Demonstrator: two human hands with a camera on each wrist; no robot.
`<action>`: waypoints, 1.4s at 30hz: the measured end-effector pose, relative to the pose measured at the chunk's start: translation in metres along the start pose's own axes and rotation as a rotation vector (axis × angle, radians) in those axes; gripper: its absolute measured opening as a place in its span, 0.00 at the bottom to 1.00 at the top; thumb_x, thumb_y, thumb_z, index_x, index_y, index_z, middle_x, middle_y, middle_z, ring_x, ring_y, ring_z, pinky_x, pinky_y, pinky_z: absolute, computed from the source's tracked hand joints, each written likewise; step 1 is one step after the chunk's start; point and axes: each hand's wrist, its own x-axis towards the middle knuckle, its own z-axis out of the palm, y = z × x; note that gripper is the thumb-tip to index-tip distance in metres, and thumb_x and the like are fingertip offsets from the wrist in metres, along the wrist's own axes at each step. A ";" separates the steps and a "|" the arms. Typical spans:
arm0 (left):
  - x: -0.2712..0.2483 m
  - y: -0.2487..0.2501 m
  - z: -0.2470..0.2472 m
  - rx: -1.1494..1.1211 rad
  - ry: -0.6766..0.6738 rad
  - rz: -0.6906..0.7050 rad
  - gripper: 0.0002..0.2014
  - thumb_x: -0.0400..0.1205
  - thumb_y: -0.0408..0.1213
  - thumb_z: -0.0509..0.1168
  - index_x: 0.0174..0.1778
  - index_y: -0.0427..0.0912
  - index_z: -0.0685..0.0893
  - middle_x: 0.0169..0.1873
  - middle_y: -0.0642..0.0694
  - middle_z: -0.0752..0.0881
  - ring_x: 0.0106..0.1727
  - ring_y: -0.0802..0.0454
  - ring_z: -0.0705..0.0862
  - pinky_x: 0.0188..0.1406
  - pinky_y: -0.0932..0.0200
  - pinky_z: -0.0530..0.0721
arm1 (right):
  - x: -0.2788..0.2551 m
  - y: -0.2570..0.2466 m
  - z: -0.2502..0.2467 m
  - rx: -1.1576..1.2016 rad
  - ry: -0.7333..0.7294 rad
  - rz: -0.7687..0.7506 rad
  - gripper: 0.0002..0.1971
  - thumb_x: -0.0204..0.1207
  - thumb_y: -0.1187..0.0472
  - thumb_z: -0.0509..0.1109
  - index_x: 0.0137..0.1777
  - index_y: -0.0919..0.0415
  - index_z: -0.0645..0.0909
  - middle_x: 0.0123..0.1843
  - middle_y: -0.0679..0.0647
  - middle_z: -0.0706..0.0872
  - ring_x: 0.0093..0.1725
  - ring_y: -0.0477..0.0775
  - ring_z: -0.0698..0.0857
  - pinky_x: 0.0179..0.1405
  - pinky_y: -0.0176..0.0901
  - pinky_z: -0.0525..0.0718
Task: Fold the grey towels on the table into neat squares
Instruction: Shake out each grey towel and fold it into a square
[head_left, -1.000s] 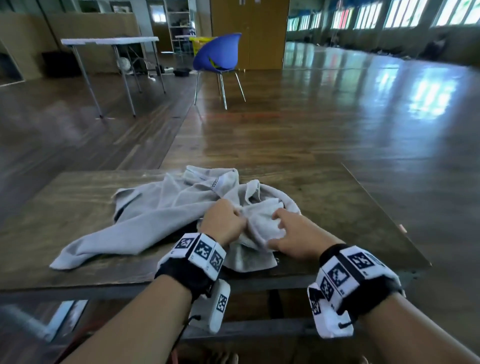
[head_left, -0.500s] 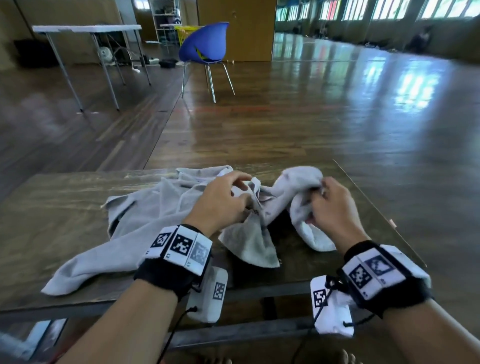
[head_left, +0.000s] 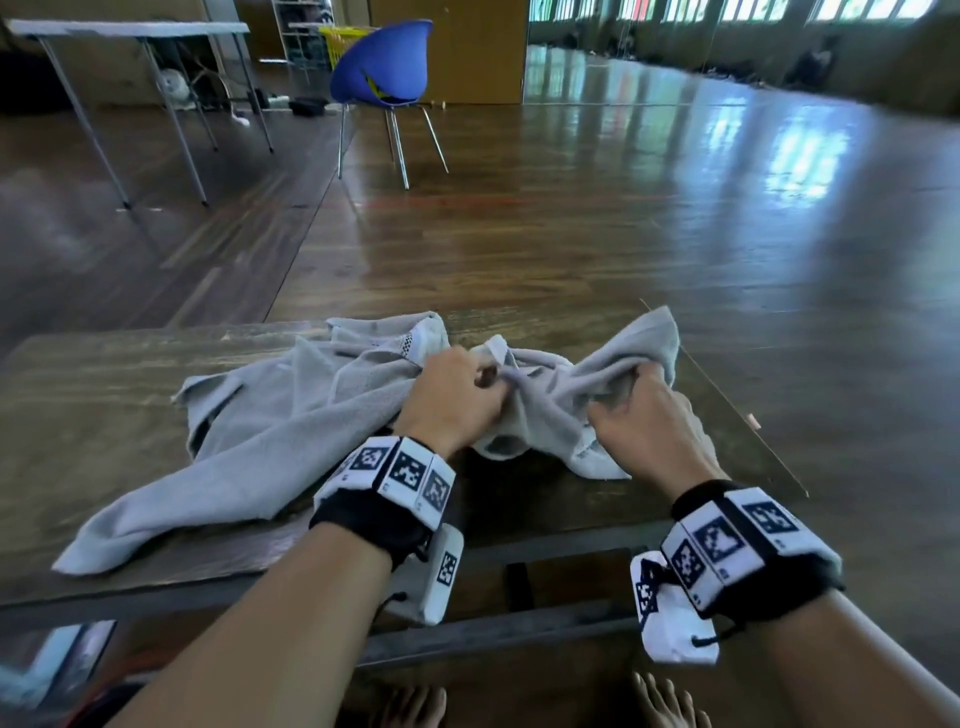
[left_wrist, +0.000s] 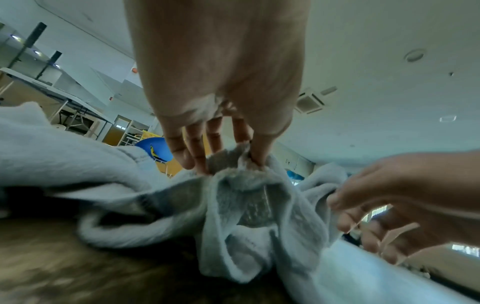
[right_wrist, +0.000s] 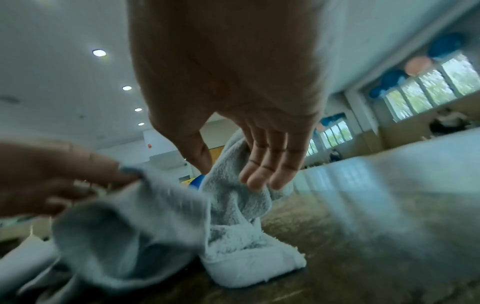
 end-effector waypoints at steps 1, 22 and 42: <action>0.002 0.006 0.000 -0.065 0.076 0.011 0.16 0.82 0.43 0.66 0.29 0.40 0.81 0.27 0.45 0.84 0.35 0.44 0.84 0.34 0.53 0.78 | -0.001 -0.002 -0.002 -0.052 0.049 -0.036 0.20 0.76 0.44 0.66 0.62 0.54 0.71 0.42 0.47 0.81 0.38 0.54 0.83 0.38 0.51 0.82; 0.008 0.049 0.024 -0.088 -0.041 0.058 0.30 0.77 0.39 0.73 0.74 0.59 0.73 0.67 0.44 0.75 0.69 0.46 0.74 0.68 0.50 0.78 | 0.019 -0.007 -0.015 0.579 0.147 -0.216 0.04 0.80 0.60 0.74 0.51 0.51 0.84 0.44 0.46 0.91 0.42 0.42 0.90 0.33 0.26 0.84; 0.009 0.032 0.011 -0.122 0.307 0.044 0.25 0.73 0.36 0.72 0.65 0.49 0.74 0.62 0.44 0.76 0.59 0.48 0.76 0.61 0.47 0.81 | 0.014 -0.006 -0.008 0.499 -0.049 -0.341 0.05 0.85 0.55 0.69 0.48 0.46 0.86 0.35 0.44 0.91 0.32 0.40 0.87 0.31 0.31 0.81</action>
